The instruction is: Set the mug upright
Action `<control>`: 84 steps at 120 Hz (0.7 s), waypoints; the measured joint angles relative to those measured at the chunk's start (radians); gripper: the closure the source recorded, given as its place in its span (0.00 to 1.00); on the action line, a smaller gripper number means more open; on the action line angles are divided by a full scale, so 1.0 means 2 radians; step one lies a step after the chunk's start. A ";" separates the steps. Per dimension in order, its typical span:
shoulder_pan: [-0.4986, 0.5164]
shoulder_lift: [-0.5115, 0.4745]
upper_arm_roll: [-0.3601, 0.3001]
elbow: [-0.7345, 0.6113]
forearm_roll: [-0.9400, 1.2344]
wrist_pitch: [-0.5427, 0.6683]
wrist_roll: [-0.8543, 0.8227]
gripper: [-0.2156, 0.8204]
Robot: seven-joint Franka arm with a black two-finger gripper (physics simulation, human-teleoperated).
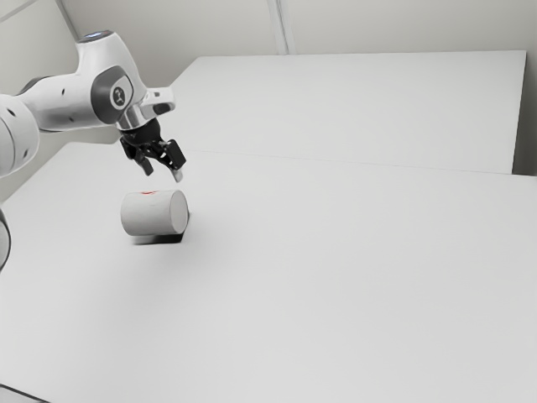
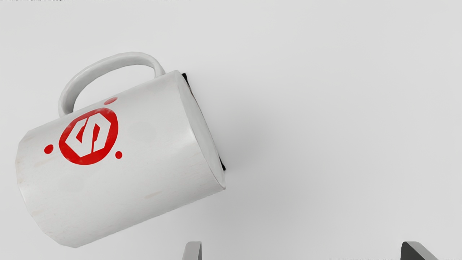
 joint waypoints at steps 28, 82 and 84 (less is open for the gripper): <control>0.059 0.004 -0.011 0.015 -0.044 -0.003 0.028 0.21; 0.279 0.126 -0.045 0.122 -0.213 -0.160 0.171 0.21; 0.282 0.133 -0.045 0.126 -0.220 -0.166 0.175 0.21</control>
